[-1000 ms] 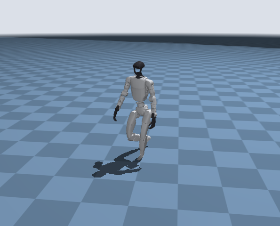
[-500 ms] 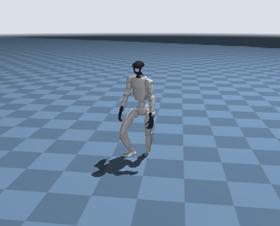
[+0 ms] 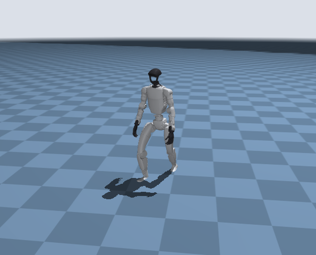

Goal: Walk

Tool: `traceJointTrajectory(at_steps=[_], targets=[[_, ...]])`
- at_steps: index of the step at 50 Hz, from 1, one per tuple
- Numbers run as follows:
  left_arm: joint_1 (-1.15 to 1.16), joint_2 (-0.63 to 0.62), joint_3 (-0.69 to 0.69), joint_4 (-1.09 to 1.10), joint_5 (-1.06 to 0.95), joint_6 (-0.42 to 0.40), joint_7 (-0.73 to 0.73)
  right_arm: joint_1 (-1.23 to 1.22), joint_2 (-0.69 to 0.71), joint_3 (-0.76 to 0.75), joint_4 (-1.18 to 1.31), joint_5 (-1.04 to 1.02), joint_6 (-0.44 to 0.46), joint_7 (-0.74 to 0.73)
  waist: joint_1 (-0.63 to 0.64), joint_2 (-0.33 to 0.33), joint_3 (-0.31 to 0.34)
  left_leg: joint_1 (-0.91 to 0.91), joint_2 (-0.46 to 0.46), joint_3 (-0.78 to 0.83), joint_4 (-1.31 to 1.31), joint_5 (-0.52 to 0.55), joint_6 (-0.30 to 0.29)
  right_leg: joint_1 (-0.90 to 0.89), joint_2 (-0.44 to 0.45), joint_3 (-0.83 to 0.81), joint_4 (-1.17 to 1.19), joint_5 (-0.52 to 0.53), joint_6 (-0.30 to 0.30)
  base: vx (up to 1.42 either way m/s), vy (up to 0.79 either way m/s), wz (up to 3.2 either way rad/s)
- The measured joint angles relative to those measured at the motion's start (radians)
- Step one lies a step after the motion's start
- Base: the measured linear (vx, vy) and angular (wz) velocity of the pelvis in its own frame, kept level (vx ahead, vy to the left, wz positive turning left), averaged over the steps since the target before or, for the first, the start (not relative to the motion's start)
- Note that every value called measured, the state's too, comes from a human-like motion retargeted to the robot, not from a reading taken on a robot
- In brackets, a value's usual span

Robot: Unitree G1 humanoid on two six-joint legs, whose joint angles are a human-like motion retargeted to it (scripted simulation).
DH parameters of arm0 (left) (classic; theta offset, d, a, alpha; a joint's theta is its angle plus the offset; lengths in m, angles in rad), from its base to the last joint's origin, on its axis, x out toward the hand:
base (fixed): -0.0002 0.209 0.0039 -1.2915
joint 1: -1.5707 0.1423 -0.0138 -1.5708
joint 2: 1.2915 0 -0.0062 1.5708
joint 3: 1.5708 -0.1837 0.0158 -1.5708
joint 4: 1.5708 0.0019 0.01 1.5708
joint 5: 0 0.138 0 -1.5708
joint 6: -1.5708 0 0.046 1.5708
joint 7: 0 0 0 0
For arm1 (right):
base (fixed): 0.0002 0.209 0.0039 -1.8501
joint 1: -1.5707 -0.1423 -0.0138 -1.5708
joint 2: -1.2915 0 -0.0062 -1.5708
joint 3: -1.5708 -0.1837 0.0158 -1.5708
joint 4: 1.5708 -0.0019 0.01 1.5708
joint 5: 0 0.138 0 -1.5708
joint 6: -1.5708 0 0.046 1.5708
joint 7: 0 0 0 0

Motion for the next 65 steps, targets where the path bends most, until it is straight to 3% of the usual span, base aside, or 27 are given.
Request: traceJointTrajectory(at_steps=[6, 8, 14, 19, 24, 33, 40, 50, 55, 65], targets=[[0.03, -0.01, 0.017, 0.019, -0.035, -0.003, 0.004, 0.022, -0.004, -0.004, -0.008, 0.015, -0.01, -0.017, -0.01, 0.038, 0.0, -0.049, 0.107, 0.0, 0.287, 0.037, -0.042, 0.065, 0.058, -0.018, 0.064, -0.025, -0.053, 0.34, -0.14, 0.04], [0.034, -0.013, 0.025, 0.026, -0.05, -0.005, 0.003, 0.023, -0.01, -0.003, -0.015, 0.022, -0.013, -0.021, -0.015, 0.086, 0.002, -0.086, 0.185, -0.013, 0.414, 0.068, -0.069, 0.112, 0.113, -0.051, 0.03, -0.031, -0.086, 0.32, -0.15, -0.02], [0.054, -0.026, 0.046, 0.023, -0.073, -0.003, 0.0, 0.035, -0.021, -0.01, -0.037, 0.041, -0.024, -0.033, -0.005, 0.181, 0.011, -0.2, 0.353, -0.057, 0.746, 0.328, -0.171, 0.192, 0.25, -0.091, 0.0, -0.051, -0.165, 0.26, -0.13, -0.16], [0.053, -0.031, 0.054, 0.002, -0.074, 0.005, -0.007, 0.034, -0.03, -0.025, -0.05, 0.061, -0.026, -0.037, 0.007, 0.214, 0.021, -0.301, 0.486, -0.041, 0.985, 0.409, -0.138, 0.244, 0.311, -0.098, -0.005, -0.08, -0.209, 0.25, -0.08, -0.01], [0.038, -0.03, 0.059, -0.023, -0.068, 0.014, -0.02, 0.021, -0.039, -0.036, -0.049, 0.079, -0.021, -0.035, 0.033, 0.214, 0.033, -0.412, 0.577, -0.023, 1.163, 0.337, -0.064, 0.303, 0.338, -0.089, -0.023, -0.106, -0.23, 0.24, -0.06, 0.09], [0.02, -0.018, 0.091, -0.053, -0.052, 0.024, -0.04, -0.009, -0.034, -0.052, -0.055, 0.101, -0.004, -0.016, 0.083, 0.162, 0.041, -0.629, 0.56, 0.028, 1.22, 0.105, 0.013, 0.413, 0.312, -0.064, -0.083, -0.159, -0.226, 0.25, -0.01, 0.19], [0.026, -0.015, 0.12, -0.038, -0.048, 0.028, -0.039, -0.026, -0.017, -0.051, -0.074, 0.1, -0.001, -0.009, 0.108, 0.133, 0.048, -0.75, 0.516, 0.116, 1.023, 0.004, 0.008, 0.492, 0.284, -0.069, -0.122, -0.204, -0.207, 0.24, 0.01, 0.23], [0.037, -0.016, 0.129, 0.015, -0.013, 0.04, -0.028, -0.053, 0.009, -0.017, -0.097, 0.054, -0.004, -0.004, 0.114, 0.1, 0.039, -0.846, 0.445, 0.247, 0.613, 0.025, -0.053, 0.582, 0.238, -0.117, -0.18, -0.25, -0.177, 0.21, 0.05, 0.28], [0.053, -0.021, 0.129, 0.028, 0.006, 0.045, -0.023, -0.056, 0.021, -0.004, -0.108, 0.037, -0.007, -0.007, 0.111, 0.097, 0.024, -0.877, 0.449, 0.287, 0.53, 0.046, -0.066, 0.604, 0.232, -0.145, -0.167, -0.266, -0.163, 0.2, 0.1, 0.25], [0.06, -0.012, 0.133, 0.055, -0.029, 0.051, -0.036, -0.047, 0.045, -0.013, -0.099, 0.062, -0.019, -0.01, 0.122, 0.053, -0.02, -0.841, 0.419, 0.328, 0.531, 0.081, -0.02, 0.663, 0.194, -0.166, -0.131, -0.233, -0.13, 0.29, 0.09, 0.3]])
